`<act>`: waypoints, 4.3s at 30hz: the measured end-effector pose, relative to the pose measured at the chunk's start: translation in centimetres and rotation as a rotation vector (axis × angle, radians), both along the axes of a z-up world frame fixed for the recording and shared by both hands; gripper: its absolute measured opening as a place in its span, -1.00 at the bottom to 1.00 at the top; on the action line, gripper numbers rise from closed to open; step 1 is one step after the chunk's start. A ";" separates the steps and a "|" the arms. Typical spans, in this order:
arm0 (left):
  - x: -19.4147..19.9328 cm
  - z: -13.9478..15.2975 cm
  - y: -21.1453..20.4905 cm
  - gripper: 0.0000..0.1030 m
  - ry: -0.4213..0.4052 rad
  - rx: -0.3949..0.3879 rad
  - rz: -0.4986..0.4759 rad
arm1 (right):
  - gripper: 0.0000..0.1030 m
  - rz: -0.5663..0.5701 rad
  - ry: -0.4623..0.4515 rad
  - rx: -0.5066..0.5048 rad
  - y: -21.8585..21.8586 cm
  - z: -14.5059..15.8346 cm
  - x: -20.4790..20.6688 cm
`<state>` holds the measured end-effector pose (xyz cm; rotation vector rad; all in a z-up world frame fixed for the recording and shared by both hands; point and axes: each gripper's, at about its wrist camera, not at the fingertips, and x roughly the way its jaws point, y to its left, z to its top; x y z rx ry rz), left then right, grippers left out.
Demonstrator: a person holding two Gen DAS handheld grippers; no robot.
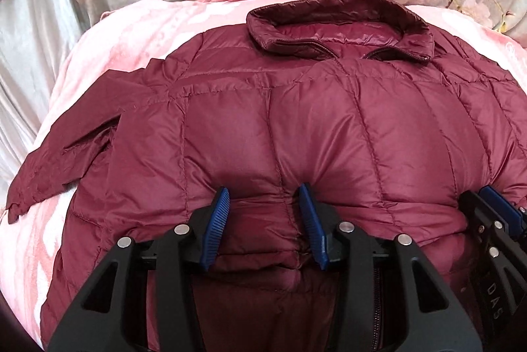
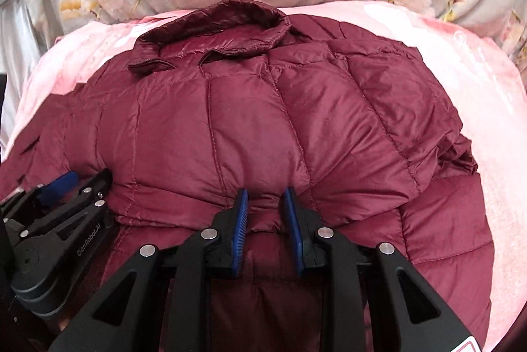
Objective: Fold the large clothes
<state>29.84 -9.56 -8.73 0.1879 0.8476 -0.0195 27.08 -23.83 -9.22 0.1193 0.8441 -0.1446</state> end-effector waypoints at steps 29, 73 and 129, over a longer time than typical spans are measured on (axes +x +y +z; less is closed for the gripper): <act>-3.4 5.4 21.0 0.59 -0.020 -0.462 0.263 | -0.54 -0.007 -0.001 -0.036 0.4 -0.1 0.2; -2.7 9.6 3.4 0.27 0.054 -0.582 -0.258 | 0.27 -0.080 -0.070 0.077 -3.7 4.5 -12.7; 3.0 5.8 18.7 -0.03 0.043 -0.376 0.163 | -0.40 -0.184 -0.142 0.077 -8.2 6.0 -7.3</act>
